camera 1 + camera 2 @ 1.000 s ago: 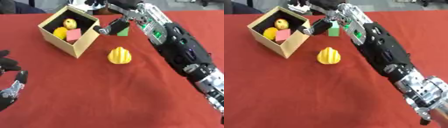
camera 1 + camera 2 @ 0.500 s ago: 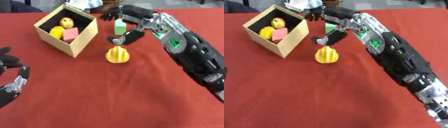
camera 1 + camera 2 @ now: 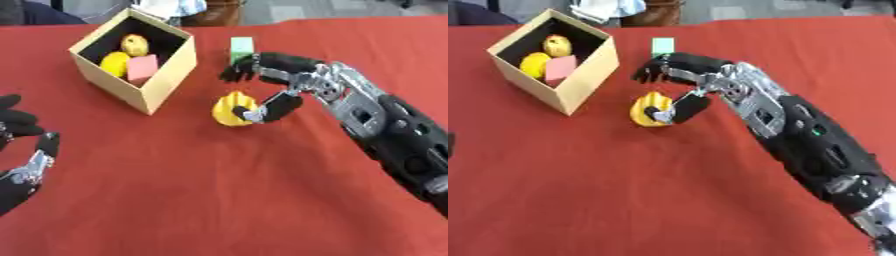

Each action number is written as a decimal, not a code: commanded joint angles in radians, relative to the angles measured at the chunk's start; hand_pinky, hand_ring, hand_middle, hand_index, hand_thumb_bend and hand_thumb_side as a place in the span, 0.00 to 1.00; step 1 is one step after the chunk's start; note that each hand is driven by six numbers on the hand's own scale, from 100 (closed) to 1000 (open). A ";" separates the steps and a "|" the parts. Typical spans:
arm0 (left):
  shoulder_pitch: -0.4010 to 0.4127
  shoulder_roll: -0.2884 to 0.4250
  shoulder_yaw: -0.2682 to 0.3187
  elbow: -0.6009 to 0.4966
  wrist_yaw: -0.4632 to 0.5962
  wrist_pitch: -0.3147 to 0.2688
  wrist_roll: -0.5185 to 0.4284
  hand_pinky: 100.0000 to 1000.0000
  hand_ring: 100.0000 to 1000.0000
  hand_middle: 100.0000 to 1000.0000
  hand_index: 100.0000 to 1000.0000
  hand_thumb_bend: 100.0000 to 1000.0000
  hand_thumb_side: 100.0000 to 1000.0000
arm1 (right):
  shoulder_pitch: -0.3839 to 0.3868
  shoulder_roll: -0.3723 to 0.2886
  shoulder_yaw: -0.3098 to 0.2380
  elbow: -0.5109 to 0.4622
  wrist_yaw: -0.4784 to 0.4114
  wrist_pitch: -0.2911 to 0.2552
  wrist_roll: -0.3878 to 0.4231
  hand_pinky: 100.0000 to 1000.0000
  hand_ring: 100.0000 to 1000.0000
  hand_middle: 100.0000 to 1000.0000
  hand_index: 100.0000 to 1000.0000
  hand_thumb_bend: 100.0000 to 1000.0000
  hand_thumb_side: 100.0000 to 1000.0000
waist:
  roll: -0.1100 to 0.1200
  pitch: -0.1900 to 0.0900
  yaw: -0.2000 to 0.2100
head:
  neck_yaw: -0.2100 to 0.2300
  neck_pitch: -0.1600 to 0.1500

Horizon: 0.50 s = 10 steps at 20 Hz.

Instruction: Pick up objects on the table and place them in the box.

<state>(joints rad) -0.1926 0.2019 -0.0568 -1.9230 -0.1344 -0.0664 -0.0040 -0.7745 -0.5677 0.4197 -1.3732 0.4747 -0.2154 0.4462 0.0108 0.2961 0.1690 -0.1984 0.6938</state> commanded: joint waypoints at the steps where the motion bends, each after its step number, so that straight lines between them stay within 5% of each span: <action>1: -0.005 0.015 0.009 -0.012 -0.007 0.001 0.002 0.65 0.52 0.52 0.80 0.34 0.15 | -0.015 -0.006 -0.010 0.025 0.020 -0.012 0.000 0.73 0.77 0.74 0.88 0.13 0.28 | 0.008 -0.010 0.000 | 0.000 0.000; 10: -0.006 0.012 0.008 -0.012 -0.007 0.003 0.000 0.65 0.52 0.52 0.80 0.34 0.16 | -0.031 0.039 -0.039 0.145 0.101 -0.030 -0.039 0.73 0.78 0.75 0.89 0.14 0.26 | 0.014 -0.010 0.000 | -0.004 0.000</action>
<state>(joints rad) -0.1929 0.2018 -0.0568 -1.9230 -0.1381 -0.0654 -0.0040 -0.7888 -0.5210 0.3934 -1.2404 0.5587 -0.2441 0.4140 0.0110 0.2961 0.1692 -0.2006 0.6938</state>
